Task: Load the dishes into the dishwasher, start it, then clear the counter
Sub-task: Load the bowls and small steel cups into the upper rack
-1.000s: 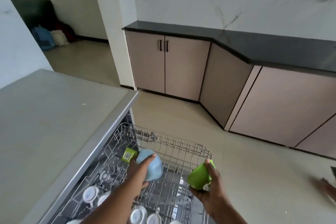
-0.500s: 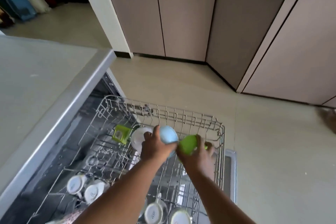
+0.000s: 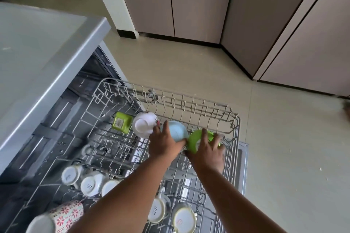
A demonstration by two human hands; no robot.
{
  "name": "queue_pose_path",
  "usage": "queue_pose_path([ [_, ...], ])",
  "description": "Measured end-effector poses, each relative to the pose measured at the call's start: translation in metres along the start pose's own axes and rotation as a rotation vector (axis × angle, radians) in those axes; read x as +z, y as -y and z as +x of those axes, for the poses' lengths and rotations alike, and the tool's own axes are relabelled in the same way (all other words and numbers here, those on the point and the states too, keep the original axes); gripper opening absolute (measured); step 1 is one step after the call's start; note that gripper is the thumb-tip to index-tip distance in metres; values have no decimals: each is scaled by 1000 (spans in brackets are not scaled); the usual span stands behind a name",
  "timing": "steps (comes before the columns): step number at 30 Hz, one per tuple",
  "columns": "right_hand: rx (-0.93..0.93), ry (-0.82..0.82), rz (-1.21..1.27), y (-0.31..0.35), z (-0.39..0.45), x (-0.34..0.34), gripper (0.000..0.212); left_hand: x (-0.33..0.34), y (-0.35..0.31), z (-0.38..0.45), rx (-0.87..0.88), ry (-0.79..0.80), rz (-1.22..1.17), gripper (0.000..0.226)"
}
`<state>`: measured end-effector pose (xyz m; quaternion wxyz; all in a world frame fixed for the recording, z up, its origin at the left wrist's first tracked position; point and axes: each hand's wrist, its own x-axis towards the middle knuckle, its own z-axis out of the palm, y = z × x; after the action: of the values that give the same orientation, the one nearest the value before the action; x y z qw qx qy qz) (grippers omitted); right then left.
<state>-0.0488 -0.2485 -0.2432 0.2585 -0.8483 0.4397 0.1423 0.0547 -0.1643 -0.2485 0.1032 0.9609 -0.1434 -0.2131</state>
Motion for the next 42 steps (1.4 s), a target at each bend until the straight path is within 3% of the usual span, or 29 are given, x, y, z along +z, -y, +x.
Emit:
queue_pose_path([
  [5,15,24,25,-9,-8,-4,114,-9,9,-18,47,-84,59,94],
  [9,-31,12,-53,-14,-21,-12,110,-17,26,-40,101,-169,107,88],
  [19,-279,6,-288,-6,-86,-36,100,-42,83,-126,99,-127,201,111],
  [23,-390,-9,-352,3,-117,-47,100,-51,100,-165,54,-209,225,101],
  [27,-511,-57,-366,20,-149,-54,101,-61,120,-196,0,-128,182,96],
  [32,-655,-104,-424,58,-188,-60,99,-95,139,-235,-36,-267,156,97],
  [38,-948,-286,-457,137,-252,-52,98,-152,184,-288,-109,-493,127,89],
  [42,-1139,-275,-377,176,-309,-40,94,-176,231,-340,-195,-615,99,86],
])
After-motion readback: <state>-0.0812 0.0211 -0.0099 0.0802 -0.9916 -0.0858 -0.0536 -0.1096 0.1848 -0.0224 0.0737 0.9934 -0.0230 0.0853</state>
